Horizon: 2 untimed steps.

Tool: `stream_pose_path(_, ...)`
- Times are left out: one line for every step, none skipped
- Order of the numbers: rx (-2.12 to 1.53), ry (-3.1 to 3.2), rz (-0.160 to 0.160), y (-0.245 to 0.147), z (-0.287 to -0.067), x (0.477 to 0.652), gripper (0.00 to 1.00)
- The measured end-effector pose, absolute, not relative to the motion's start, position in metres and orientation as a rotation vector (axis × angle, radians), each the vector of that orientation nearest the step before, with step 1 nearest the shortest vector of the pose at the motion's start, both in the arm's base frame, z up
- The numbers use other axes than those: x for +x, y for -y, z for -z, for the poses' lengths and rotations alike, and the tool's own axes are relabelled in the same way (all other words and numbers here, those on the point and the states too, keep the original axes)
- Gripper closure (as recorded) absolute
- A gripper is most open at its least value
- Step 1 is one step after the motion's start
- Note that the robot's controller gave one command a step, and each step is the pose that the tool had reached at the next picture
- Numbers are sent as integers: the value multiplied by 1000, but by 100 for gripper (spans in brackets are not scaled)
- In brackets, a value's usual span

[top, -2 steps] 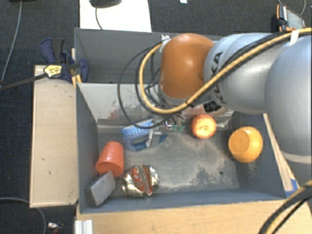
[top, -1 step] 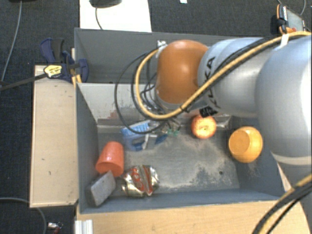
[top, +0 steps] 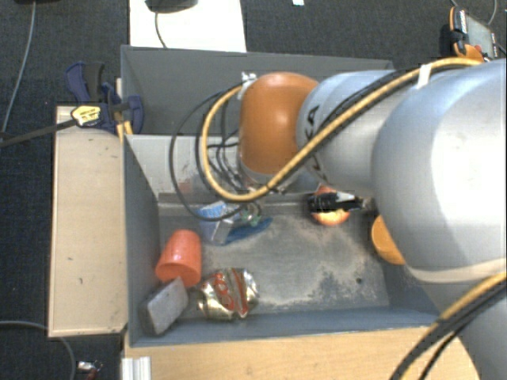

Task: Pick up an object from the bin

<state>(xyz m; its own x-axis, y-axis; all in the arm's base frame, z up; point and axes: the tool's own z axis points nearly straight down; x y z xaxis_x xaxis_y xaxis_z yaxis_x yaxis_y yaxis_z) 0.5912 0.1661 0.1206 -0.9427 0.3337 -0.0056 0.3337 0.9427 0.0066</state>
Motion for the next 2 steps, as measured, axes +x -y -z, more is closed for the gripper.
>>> stream_pose_path(203,-3117,-18,-166,-73,594,0)
stream_pose_path(632,-3064,-25,-162,-76,591,100)
